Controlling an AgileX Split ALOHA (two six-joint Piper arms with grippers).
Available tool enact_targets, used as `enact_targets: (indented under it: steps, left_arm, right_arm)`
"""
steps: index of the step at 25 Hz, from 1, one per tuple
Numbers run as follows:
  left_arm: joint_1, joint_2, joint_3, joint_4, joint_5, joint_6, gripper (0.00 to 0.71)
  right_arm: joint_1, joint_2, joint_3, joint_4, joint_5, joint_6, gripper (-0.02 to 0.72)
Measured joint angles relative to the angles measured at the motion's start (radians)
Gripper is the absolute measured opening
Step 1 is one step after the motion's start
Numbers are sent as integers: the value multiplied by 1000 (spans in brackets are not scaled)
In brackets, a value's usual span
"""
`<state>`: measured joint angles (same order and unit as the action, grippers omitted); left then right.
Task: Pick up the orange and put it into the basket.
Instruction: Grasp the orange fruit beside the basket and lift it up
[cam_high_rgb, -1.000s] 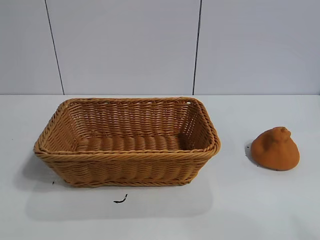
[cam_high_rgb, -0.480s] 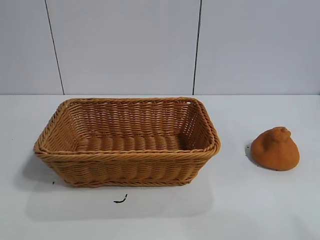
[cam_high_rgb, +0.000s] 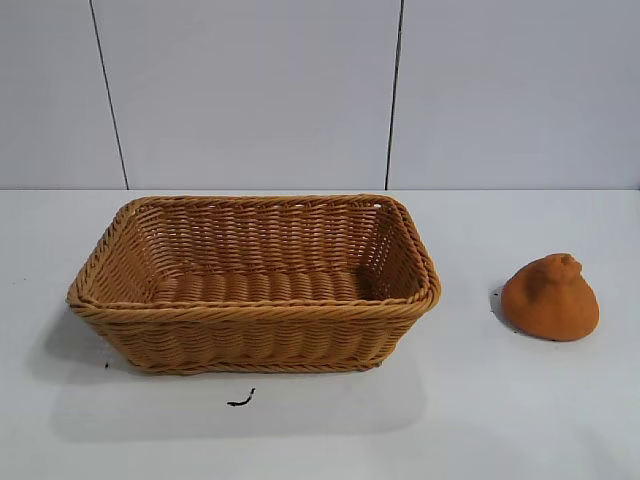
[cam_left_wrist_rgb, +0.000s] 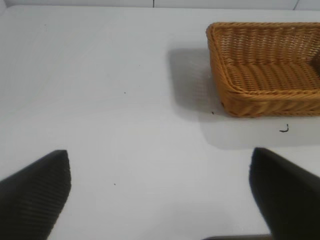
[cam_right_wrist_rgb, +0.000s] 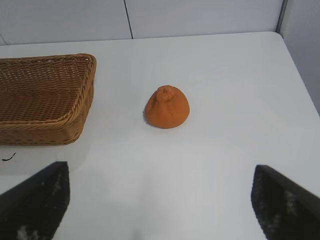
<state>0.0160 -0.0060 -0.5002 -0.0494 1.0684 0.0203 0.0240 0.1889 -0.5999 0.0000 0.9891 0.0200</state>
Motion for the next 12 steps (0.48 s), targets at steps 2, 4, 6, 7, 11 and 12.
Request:
enact_targets:
  steps: [2,4,6,7,11,12]
  left_arm:
    - [0,0,0,0,0,0,696]
    - [0,0,0,0,-1,0,696]
    - [0,0,0,0,-1,0,696]
    - [0,0,0,0,-1,0,696]
    - [0,0,0,0,-1,0,696]
    - [0,0,0,0,-1,0,696]
  right_arm:
    - [0,123,-51,0,-4,0,679]
    - [0,244,-103,0,-7,0,679]
    - [0,377,-158,0,-11,0,679]
    - [0,432,-181,0,-15,0,679]
    - [0,674,-283,0,-33,0,679]
    - [0,735,-310,0,-37,0,679]
